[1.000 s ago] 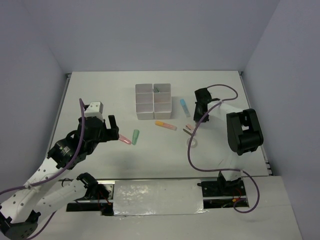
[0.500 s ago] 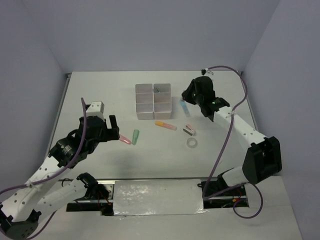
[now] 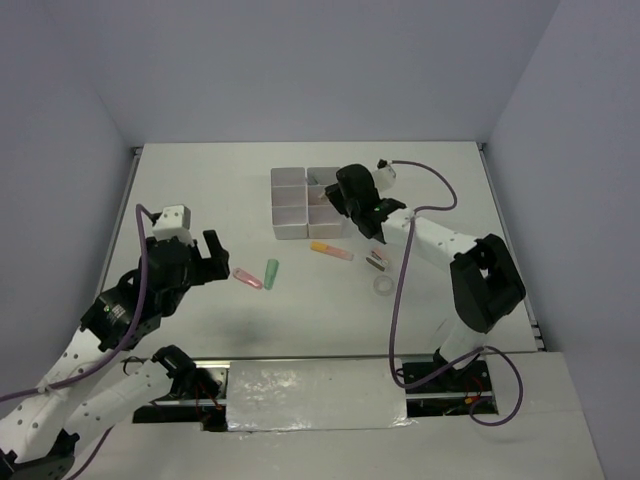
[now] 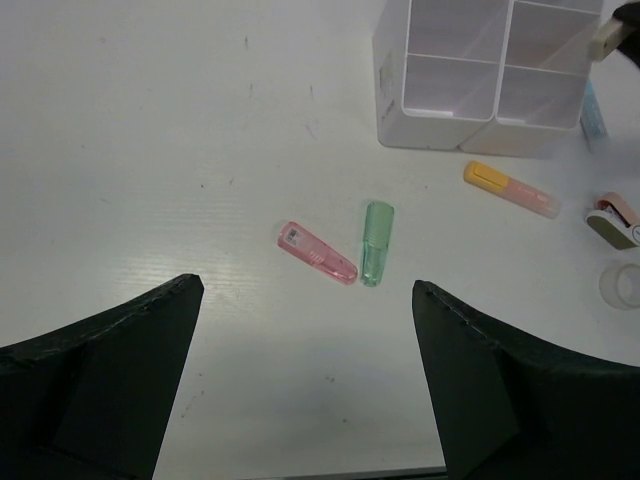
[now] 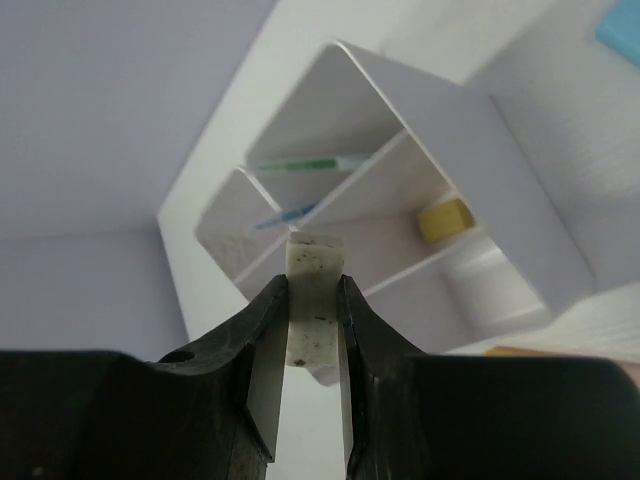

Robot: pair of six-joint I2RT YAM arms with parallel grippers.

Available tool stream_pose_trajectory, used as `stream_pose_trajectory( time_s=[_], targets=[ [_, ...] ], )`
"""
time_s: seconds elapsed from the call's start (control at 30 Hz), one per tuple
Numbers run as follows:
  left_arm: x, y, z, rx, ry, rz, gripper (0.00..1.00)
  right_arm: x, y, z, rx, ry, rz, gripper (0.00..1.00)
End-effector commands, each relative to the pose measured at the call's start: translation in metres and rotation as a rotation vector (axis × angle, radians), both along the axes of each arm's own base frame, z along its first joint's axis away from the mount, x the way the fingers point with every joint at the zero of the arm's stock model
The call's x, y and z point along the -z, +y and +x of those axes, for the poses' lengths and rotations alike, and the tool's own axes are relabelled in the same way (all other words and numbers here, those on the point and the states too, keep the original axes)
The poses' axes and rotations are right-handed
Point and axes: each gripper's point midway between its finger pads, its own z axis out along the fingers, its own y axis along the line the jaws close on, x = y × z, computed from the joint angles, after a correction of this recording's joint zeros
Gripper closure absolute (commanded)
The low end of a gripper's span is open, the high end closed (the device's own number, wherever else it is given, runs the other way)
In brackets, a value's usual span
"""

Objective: Sort the stationery into containers
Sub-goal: Place the stationery in the storage box.

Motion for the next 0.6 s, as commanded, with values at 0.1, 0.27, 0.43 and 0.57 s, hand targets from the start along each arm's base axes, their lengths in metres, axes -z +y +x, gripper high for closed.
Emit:
stream_pose_trajectory(
  time_s=[0.1, 0.27, 0.43, 0.57],
  targets=[
    [-0.001, -0.006, 0.007, 0.011, -0.011, -0.011, 0.01, -0.039, -0.003, 0.029, 0.151, -0.088, 0.07, 0.9],
    [-0.003, -0.007, 0.006, 0.022, -0.018, -0.018, 0.01, -0.019, 0.005, 0.032, 0.152, -0.06, 0.106, 0.87],
    [-0.003, -0.009, 0.006, 0.033, -0.019, -0.021, 0.01, -0.005, 0.006, 0.03, 0.18, -0.045, 0.119, 0.86],
    [-0.005, -0.01, 0.006, 0.042, -0.023, -0.027, 0.01, 0.003, 0.003, 0.025, 0.227, -0.038, 0.123, 0.85]
  ],
)
